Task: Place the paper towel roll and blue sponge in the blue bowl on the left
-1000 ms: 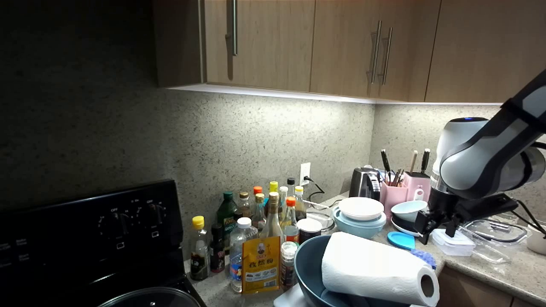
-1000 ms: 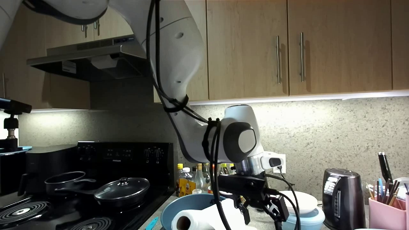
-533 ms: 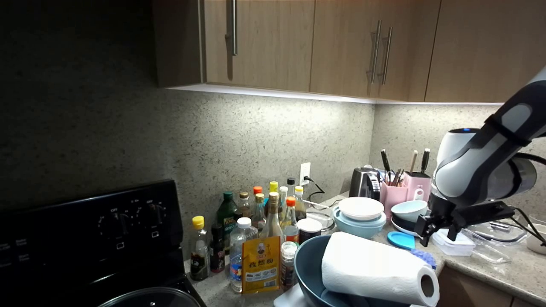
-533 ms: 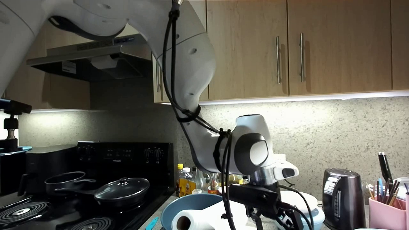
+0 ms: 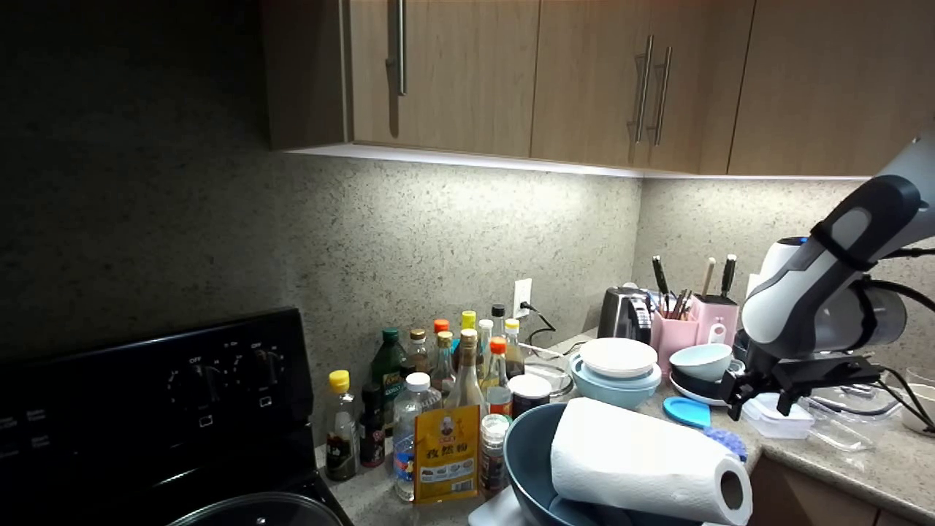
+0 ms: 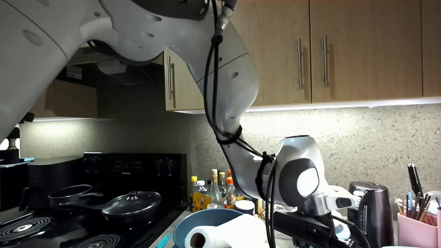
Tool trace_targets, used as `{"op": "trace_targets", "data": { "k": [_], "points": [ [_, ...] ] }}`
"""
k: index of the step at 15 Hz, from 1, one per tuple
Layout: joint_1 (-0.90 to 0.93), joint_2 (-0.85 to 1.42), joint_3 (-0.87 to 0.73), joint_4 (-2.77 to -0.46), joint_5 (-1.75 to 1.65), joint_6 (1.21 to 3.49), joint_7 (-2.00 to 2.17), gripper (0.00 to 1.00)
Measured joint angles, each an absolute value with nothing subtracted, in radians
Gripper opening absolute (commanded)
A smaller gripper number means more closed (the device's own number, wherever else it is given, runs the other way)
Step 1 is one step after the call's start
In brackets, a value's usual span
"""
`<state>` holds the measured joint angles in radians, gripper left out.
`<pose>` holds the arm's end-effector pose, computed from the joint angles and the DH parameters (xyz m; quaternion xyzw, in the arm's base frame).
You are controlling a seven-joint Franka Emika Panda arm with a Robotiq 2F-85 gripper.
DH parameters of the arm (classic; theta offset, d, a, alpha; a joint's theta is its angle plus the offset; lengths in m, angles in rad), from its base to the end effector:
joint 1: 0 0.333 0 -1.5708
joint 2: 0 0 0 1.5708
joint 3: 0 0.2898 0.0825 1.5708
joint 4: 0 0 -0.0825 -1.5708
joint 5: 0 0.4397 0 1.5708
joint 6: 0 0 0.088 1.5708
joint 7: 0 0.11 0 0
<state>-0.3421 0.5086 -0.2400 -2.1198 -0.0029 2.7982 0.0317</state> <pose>0.5052 -0.3408 0.1187 0.9539 -0.2801 0.0726 0.0797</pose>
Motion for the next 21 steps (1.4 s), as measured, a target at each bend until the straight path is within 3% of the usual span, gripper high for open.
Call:
{"op": "trace_targets", "data": {
  "k": [21],
  "points": [
    [-0.493, 0.793, -0.087, -1.885, 0.033, 2.785, -0.072, 1.0]
  ]
}}
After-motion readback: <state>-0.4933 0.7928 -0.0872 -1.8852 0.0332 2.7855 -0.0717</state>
